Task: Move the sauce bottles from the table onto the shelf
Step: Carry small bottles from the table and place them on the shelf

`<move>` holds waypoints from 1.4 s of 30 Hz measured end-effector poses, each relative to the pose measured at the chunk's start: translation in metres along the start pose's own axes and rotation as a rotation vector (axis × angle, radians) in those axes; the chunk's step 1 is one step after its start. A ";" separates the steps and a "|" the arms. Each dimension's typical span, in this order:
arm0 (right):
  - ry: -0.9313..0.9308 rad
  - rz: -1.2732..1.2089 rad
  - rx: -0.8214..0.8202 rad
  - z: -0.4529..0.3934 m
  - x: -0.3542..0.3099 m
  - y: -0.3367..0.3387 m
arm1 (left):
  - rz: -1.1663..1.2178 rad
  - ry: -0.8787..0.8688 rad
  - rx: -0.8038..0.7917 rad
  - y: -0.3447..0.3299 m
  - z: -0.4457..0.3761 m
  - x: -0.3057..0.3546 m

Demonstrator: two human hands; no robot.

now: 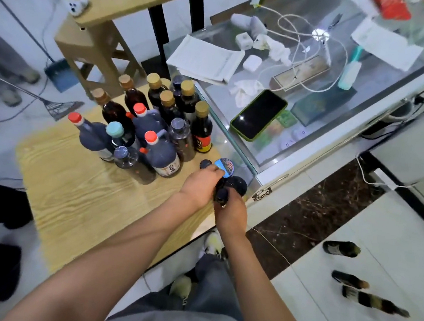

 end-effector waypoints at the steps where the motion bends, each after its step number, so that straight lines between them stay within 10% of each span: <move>1: 0.006 -0.023 -0.004 0.000 0.003 0.000 | 0.000 0.003 -0.002 -0.002 0.000 -0.001; 21: 0.119 -0.591 0.124 0.111 0.017 0.055 | 0.682 -0.246 0.182 -0.005 0.071 0.005; 42: 0.238 -0.723 1.104 0.491 0.088 0.248 | 0.920 -1.129 -0.151 -0.011 0.291 0.378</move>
Point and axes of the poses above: each hand's wrist, its own z-axis away from the middle knuckle, its own y-axis out of the back of the hand, x = y × z, the point moved 1 cm from there along -z, towards the middle knuckle, and after that the axes turned 10 degrees about -x, right-handed, at the moved point
